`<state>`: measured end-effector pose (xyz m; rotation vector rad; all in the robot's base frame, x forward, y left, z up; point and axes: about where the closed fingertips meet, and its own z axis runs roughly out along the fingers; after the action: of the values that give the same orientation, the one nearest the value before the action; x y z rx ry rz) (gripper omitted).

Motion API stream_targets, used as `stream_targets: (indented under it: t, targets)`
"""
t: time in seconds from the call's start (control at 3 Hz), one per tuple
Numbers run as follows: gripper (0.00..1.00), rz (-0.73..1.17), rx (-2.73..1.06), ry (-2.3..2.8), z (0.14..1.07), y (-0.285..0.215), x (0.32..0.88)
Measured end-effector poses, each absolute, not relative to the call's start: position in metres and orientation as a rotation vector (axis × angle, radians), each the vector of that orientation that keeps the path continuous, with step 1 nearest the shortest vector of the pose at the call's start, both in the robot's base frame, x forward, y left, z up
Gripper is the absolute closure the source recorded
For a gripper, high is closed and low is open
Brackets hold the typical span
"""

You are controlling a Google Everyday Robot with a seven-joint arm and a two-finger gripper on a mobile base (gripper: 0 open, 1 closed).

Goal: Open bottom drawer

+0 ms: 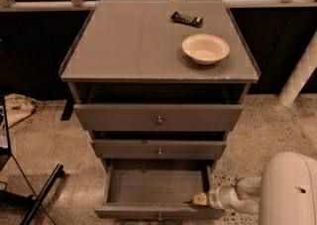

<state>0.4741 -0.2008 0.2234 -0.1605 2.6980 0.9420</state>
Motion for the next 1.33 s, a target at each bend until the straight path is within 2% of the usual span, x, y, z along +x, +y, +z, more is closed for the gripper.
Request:
stream_targets:
  t: [1.0, 1.33]
  targets:
    - [0.13, 0.948, -0.159, 2.696, 0.2221, -0.2013, 0.4759]
    - [0.0, 0.948, -0.159, 2.696, 0.222, -0.2012, 0.4759]
